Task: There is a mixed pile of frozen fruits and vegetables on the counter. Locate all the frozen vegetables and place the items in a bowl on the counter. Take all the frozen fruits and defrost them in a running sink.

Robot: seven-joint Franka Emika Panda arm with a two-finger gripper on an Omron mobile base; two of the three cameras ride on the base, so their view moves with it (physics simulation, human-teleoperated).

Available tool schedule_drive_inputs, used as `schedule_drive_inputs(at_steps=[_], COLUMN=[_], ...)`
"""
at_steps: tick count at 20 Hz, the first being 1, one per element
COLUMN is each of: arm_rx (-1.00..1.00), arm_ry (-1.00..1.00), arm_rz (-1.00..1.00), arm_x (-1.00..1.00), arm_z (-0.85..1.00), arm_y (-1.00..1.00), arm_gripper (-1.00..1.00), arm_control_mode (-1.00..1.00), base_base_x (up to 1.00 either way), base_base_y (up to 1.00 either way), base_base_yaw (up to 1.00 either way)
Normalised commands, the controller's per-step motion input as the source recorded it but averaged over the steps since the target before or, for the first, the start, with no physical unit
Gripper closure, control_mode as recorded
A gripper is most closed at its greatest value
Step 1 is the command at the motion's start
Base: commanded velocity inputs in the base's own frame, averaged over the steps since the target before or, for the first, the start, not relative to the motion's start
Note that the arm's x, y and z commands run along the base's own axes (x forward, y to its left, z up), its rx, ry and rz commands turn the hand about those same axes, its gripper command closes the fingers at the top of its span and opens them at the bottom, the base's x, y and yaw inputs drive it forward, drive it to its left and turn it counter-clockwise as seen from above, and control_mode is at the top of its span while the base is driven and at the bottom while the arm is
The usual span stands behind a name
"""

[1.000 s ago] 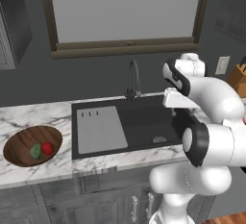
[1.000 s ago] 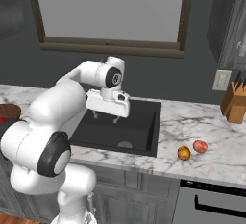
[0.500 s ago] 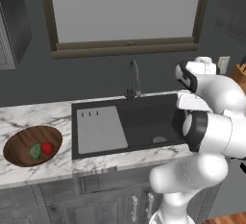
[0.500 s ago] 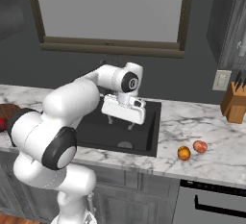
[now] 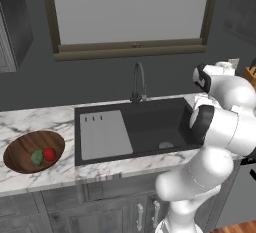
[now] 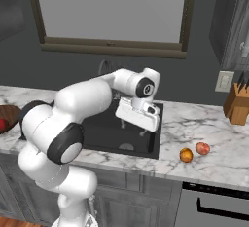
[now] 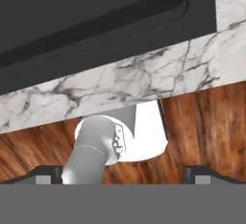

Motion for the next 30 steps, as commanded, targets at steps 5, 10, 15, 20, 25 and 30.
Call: schedule_drive_inputs(at_steps=[5,10,15,20,25,30], arm_rx=[0.0,-0.05,-0.08,-0.13,-0.13,-0.15], arm_ry=[0.0,-0.01,-0.04,-0.08,-0.06,-0.04], arm_rz=[-0.1,-0.12,-0.09,-0.11,-0.14,-0.14], arm_x=[-0.01,0.06,0.11,0.02,0.0,0.01], arm_z=[-0.02,-0.19,-0.18,-0.16,-0.15,-0.11], arm_y=[-0.36,-0.32,-0.3,-0.18,-0.17,-0.17], arm_gripper=[-1.0,-1.0,-1.0,-1.0,-1.0,-1.0], arm_control_mode=[-1.0,-1.0,-1.0,-1.0,-1.0,-1.0], base_base_x=[0.0,0.0,0.0,0.0,0.0,0.0], base_base_y=[0.0,0.0,0.0,0.0,0.0,0.0], base_base_yaw=[0.0,0.0,0.0,0.0,0.0,0.0])
